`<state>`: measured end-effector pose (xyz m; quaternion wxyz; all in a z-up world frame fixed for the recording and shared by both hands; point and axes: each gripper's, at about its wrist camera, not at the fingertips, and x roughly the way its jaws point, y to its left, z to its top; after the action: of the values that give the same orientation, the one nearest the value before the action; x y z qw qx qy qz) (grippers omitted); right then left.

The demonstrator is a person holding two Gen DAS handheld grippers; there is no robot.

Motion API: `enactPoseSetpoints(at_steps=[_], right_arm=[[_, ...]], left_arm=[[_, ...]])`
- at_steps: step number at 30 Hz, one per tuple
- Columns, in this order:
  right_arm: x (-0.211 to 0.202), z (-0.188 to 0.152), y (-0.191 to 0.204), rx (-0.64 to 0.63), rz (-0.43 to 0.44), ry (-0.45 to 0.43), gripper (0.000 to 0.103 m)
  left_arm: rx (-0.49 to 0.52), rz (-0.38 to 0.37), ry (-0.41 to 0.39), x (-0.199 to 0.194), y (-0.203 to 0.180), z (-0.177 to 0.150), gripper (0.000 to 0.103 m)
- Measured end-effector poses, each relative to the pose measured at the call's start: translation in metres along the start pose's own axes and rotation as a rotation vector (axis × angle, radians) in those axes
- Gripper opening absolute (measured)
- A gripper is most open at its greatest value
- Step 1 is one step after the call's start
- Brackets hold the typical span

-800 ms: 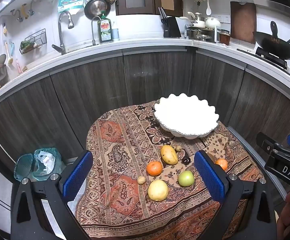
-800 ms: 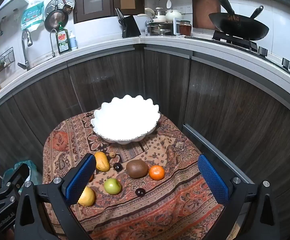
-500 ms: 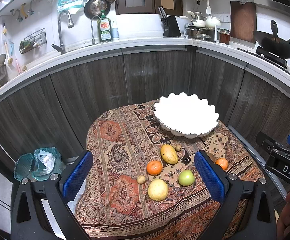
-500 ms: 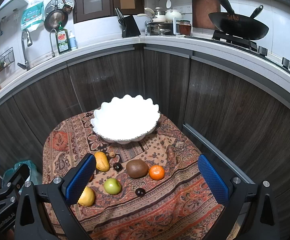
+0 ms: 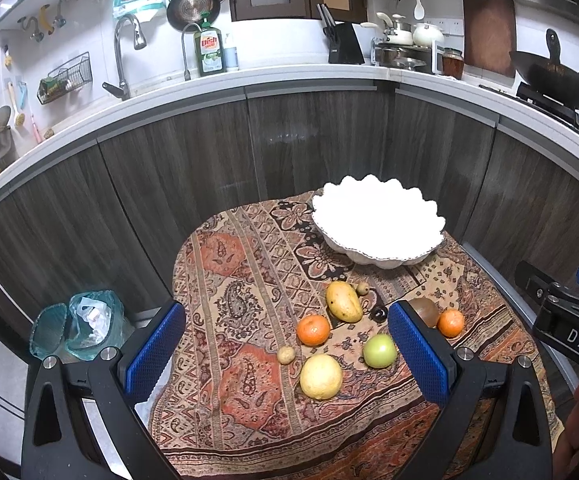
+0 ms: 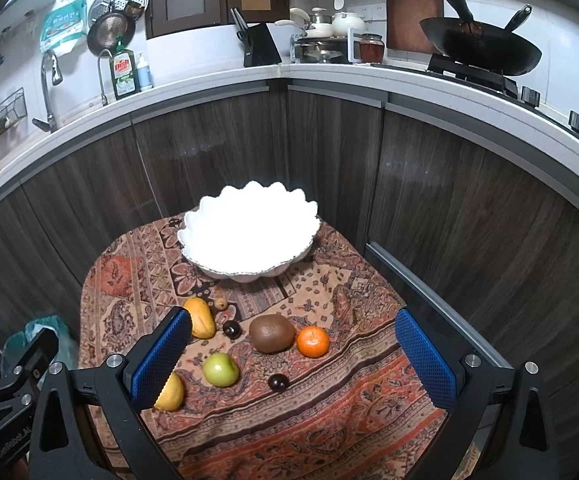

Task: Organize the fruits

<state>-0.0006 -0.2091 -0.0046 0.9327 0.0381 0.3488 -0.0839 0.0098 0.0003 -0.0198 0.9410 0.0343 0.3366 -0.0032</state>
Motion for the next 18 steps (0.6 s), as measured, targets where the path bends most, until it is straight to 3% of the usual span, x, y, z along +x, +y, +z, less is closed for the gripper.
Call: enactPoseSetpoints(at_steps=[18], right_arm=[[0.050, -0.018, 0.002, -0.024, -0.027, 0.054, 0.103]], left_arm=[[0.022, -0.018, 0.093, 0.054, -0.005, -0.022, 0.102]])
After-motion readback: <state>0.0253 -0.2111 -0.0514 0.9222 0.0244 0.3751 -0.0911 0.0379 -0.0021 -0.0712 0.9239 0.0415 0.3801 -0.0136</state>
